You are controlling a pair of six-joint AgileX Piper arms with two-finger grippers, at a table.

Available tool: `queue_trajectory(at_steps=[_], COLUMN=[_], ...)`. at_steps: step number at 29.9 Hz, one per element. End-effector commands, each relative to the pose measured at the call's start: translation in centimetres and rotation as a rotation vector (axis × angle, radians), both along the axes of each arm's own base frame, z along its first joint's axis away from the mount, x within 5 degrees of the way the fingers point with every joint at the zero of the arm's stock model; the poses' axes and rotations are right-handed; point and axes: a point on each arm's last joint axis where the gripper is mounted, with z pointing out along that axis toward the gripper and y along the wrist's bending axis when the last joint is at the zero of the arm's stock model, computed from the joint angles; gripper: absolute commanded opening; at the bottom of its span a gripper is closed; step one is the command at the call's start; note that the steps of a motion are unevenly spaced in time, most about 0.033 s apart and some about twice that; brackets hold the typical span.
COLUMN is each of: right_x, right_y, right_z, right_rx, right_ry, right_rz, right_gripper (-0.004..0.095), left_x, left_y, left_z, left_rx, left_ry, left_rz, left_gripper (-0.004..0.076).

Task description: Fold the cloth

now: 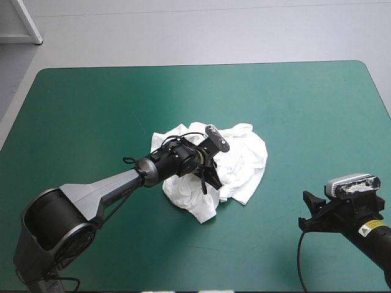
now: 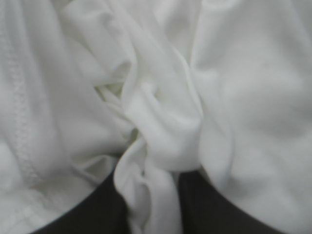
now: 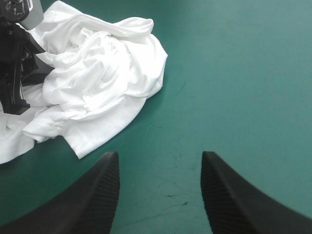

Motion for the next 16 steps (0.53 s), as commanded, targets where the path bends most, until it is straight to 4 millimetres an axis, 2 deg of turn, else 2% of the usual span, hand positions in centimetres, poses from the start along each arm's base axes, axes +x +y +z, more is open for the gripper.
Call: queue_trajectory(at_steps=[1,3,5,9,12,16], right_x=[0.3,0.2,0.2,0.1,0.1,0.7], right_y=[-0.1,-0.1,-0.1,0.1,0.2,0.3], right_z=[1.3,1.2,1.2,1.2,1.7,2.7], right_rx=[0.007,0.008,0.004,0.037,0.044,0.035], right_ry=[-0.059,-0.052,-0.045,-0.028,-0.021,-0.007], right_rz=[-0.017,-0.017,-0.015,-0.004,0.005,0.018], right_gripper=[0.0496,0.0496,0.0496,0.0496,0.0496,0.0496], left_x=[-1.2,-1.3,-1.4,-1.0,-0.9,-1.3], left_y=[0.1,-0.1,-0.4,-1.0,-1.0,0.6], left_z=[1.0,1.2,1.9,5.3,9.6,14.7], left_rx=[0.007,-0.004,-0.022,-0.091,-0.172,-0.213], left_ry=[0.074,0.102,0.130,0.089,0.009,-0.110], left_rz=[0.022,0.038,0.049,0.053,0.046,0.049], left_gripper=[0.0415,0.0579,0.0676,0.0657,0.0650,0.0650])
